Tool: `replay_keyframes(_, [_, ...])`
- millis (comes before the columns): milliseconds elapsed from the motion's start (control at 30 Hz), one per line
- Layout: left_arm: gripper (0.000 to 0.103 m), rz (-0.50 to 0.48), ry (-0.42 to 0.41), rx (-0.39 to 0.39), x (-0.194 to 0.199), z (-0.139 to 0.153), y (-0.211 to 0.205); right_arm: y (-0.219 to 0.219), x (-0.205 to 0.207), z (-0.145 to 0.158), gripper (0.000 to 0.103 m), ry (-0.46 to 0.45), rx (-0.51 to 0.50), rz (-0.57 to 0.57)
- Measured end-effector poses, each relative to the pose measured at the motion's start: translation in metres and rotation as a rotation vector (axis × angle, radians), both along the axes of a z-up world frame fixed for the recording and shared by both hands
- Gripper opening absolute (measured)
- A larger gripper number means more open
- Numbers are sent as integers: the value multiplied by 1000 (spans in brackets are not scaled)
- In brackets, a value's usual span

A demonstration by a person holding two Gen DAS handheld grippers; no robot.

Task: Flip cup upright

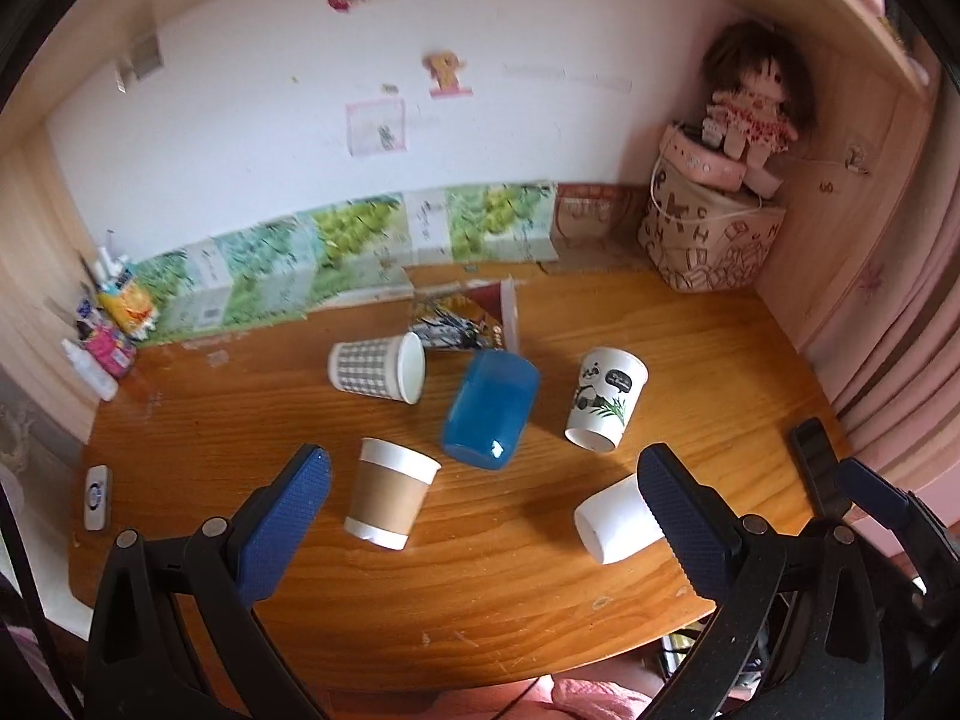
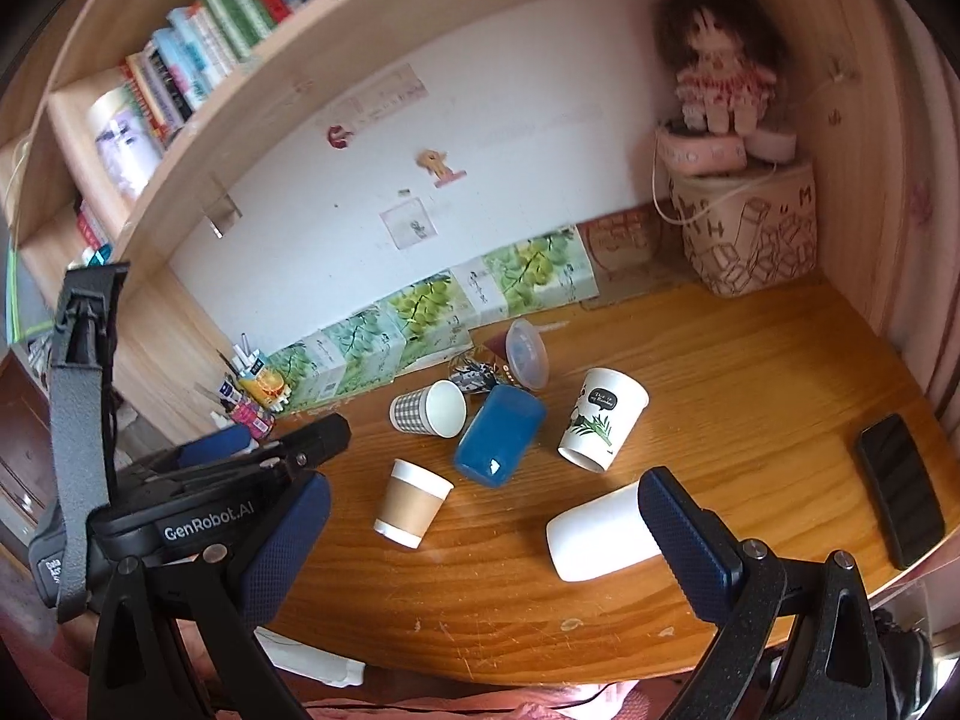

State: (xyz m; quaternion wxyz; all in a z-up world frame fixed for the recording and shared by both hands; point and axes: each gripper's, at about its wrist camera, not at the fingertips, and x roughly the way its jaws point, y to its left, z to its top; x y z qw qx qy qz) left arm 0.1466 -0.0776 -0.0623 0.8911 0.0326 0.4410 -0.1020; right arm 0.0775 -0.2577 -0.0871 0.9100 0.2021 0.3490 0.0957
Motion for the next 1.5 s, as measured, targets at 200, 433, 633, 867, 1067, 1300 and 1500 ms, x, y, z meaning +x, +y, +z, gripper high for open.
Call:
replay_keyframes(200, [102,-41,105,70,46,-28,-18,-22,45,-17,103,74,77,-39])
replay_keyframes(433, [102,-62,219,163,92,-70,-30,-39,90,-44,103,169,141,-64])
replay_keyframes(633, [102,-96,318,247,114,-108,-43,-42,114,-63,103,235,132,-64])
replay_keyframes(867, [102,-119,389,313,130,-141,-56,-50,130,-83,103,307,148,-86])
replay_keyframes(1067, [102,-126,427,327,147,-158,-62,-53,138,-93,103,338,153,-97])
replay_keyframes(1300, [97,-135,489,334,157,-175,-63,-57,142,-100,103,364,160,-117])
replay_keyframes(1500, [85,-122,538,311,165,-183,-61,-60,142,-101,103,375,155,-130])
